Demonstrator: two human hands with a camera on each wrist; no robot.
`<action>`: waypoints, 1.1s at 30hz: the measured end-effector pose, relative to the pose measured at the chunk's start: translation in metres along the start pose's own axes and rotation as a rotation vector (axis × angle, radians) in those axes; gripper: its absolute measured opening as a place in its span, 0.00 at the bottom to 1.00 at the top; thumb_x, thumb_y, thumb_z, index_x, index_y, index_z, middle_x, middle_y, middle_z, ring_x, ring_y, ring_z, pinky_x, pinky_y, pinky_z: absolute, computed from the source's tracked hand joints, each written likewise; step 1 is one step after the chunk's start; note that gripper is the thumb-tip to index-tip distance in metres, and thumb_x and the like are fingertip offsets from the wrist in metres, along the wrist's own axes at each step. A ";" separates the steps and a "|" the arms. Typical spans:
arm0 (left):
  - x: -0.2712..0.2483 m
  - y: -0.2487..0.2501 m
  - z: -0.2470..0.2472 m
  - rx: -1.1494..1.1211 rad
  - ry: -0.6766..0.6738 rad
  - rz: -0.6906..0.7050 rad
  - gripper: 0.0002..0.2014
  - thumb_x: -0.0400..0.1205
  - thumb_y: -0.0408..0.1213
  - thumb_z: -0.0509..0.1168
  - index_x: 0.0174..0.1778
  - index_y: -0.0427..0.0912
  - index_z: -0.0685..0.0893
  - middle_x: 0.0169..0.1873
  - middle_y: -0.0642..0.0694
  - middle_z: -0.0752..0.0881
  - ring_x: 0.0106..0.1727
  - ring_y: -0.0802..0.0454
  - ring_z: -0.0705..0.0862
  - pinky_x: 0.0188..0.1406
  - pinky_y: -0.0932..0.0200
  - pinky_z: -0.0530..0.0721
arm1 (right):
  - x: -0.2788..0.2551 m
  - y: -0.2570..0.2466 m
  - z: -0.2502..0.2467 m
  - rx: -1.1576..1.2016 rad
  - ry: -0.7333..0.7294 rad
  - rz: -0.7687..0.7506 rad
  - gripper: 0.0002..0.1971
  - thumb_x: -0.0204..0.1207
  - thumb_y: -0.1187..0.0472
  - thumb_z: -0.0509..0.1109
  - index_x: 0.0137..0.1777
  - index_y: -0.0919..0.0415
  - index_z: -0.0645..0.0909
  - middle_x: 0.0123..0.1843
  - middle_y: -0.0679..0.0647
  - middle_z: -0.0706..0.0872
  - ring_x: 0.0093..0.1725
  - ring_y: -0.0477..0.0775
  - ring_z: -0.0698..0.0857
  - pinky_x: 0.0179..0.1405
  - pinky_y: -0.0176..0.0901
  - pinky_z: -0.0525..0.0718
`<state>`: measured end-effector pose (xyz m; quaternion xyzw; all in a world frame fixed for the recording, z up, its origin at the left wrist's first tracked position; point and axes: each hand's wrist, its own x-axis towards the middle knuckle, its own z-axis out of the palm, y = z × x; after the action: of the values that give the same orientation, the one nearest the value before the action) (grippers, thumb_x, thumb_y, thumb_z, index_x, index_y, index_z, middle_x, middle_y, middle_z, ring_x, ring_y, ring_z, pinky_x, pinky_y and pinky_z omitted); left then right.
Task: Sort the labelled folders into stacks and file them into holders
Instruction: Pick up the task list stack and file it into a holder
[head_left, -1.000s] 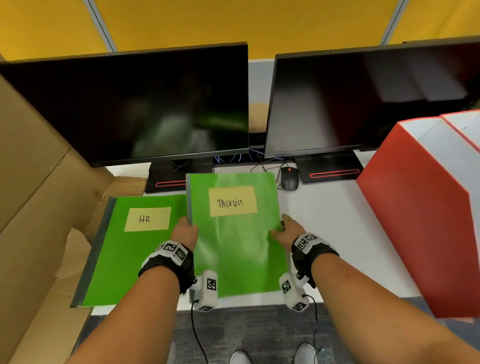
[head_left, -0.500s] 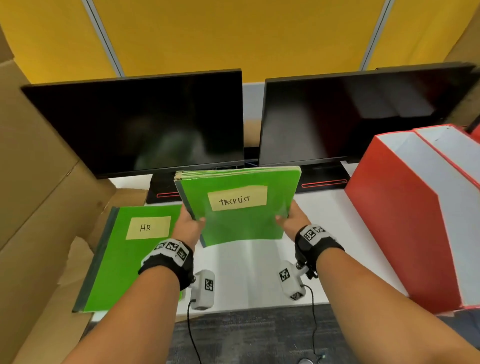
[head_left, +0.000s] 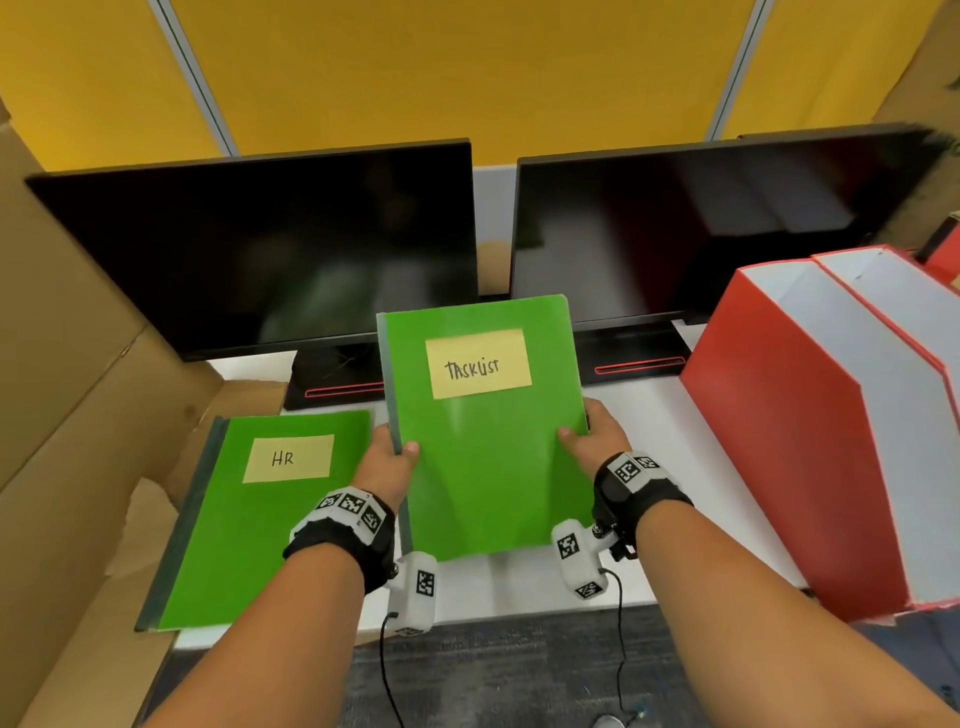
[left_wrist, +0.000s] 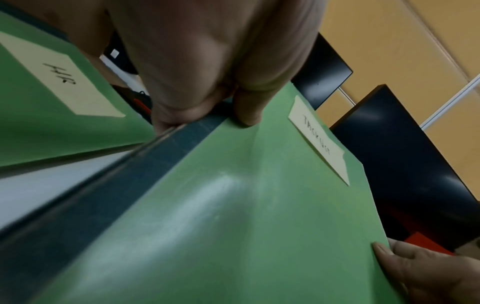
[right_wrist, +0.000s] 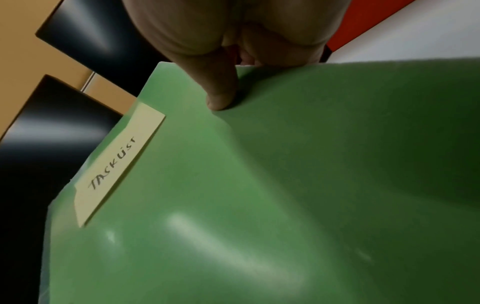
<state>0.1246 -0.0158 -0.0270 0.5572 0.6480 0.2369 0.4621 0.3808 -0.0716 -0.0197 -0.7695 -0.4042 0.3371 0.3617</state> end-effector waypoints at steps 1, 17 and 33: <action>-0.001 -0.003 0.003 -0.024 -0.024 -0.012 0.16 0.87 0.40 0.57 0.71 0.43 0.67 0.57 0.48 0.77 0.62 0.46 0.77 0.68 0.44 0.74 | -0.002 0.004 0.000 -0.001 0.001 0.022 0.19 0.77 0.66 0.67 0.69 0.61 0.74 0.61 0.58 0.83 0.58 0.58 0.82 0.59 0.43 0.78; 0.002 -0.009 0.004 -0.420 0.010 -0.098 0.15 0.86 0.36 0.61 0.68 0.41 0.73 0.66 0.42 0.80 0.71 0.45 0.75 0.73 0.47 0.68 | -0.004 0.035 -0.012 0.164 0.056 0.081 0.05 0.81 0.60 0.64 0.54 0.56 0.80 0.48 0.56 0.85 0.45 0.56 0.82 0.34 0.37 0.75; -0.009 0.020 -0.008 -0.602 -0.115 0.059 0.49 0.62 0.34 0.80 0.78 0.52 0.65 0.73 0.45 0.77 0.74 0.46 0.74 0.76 0.39 0.68 | -0.001 0.011 -0.002 0.414 -0.020 -0.116 0.20 0.76 0.74 0.65 0.59 0.49 0.72 0.59 0.58 0.85 0.60 0.61 0.84 0.64 0.66 0.79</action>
<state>0.1273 -0.0175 -0.0036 0.4262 0.5050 0.3994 0.6354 0.3856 -0.0777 -0.0274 -0.6507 -0.3736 0.3992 0.5268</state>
